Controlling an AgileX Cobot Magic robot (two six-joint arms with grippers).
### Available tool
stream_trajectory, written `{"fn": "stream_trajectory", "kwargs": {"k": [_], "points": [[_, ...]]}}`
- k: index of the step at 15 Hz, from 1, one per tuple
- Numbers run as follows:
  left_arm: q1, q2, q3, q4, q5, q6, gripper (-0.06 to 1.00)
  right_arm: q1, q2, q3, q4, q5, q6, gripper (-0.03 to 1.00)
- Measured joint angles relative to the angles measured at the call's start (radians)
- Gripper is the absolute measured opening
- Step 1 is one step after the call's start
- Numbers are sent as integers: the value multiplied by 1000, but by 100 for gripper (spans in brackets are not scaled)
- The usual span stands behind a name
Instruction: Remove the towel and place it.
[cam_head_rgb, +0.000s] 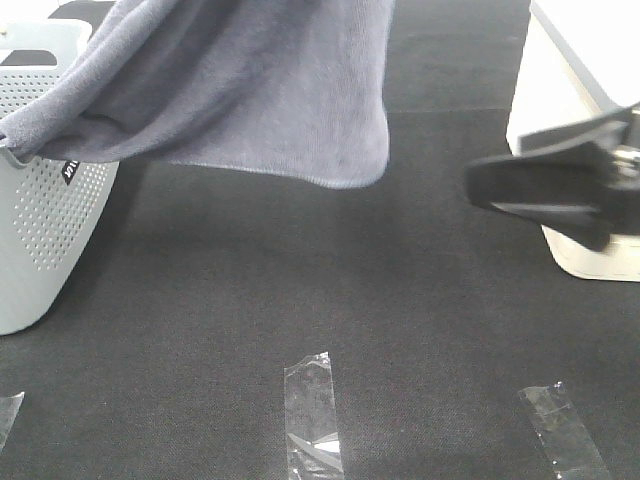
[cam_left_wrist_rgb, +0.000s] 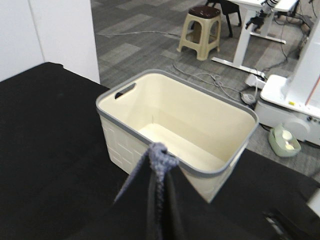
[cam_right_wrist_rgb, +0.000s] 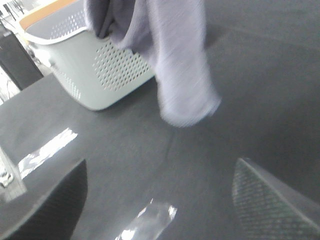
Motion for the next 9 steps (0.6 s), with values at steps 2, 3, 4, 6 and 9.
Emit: {"fn": "stream_trajectory", "kwargs": {"k": [2, 3, 4, 6, 9], "points": [[-10, -1, 0, -21, 44, 38, 0, 0, 89, -1, 108, 12, -113, 75], [-10, -1, 0, -50, 78, 70, 0, 0, 122, -12, 128, 29, -147, 75], [-10, -2, 0, -84, 112, 106, 0, 0, 150, -25, 143, 43, -159, 75], [-10, -5, 0, -159, 169, 186, 0, 0, 191, -39, 154, 73, -171, 75], [-10, -5, 0, -266, 222, 275, 0, 0, 268, -44, 170, 119, -216, 75]]}}
